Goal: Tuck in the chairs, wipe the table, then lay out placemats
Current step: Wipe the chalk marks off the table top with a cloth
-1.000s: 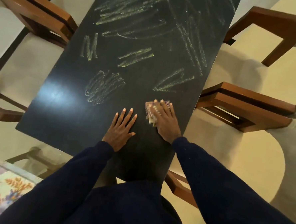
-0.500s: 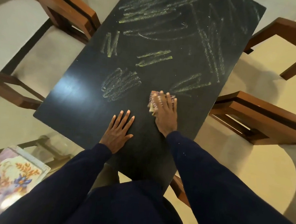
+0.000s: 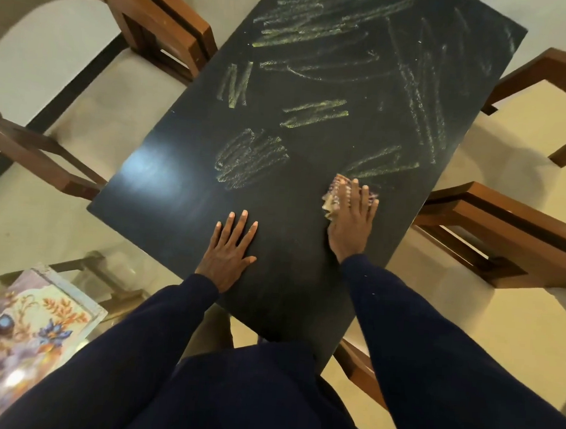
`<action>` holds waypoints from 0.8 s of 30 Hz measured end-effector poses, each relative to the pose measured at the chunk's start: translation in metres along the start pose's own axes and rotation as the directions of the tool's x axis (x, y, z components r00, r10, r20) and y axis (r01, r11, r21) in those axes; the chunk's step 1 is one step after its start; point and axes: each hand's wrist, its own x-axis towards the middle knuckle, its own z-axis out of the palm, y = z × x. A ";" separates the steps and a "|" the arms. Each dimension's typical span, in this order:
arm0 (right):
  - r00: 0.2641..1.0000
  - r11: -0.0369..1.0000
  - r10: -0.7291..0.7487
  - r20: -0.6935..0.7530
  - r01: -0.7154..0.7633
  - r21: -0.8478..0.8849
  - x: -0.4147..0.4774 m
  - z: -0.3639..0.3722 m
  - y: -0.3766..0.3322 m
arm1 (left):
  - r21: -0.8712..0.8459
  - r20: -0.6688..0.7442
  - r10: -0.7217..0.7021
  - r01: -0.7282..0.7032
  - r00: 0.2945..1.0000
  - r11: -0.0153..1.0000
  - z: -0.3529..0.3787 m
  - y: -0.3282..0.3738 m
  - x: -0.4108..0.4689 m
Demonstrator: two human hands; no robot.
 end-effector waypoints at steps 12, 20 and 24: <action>0.917 0.921 -0.388 0.087 0.382 0.079 -0.061 -0.008 0.054 | -0.020 0.000 0.019 -0.019 1.000 1.000 0.010 -0.012 -0.004; 0.971 0.969 -0.236 0.040 0.232 0.080 -0.061 0.015 -0.039 | -0.009 0.004 0.016 -0.016 1.000 1.000 0.007 -0.008 -0.010; 0.822 0.834 -0.552 0.143 0.540 0.117 -0.122 0.012 0.000 | -0.029 -0.019 0.027 -0.027 0.999 0.999 0.009 -0.011 -0.010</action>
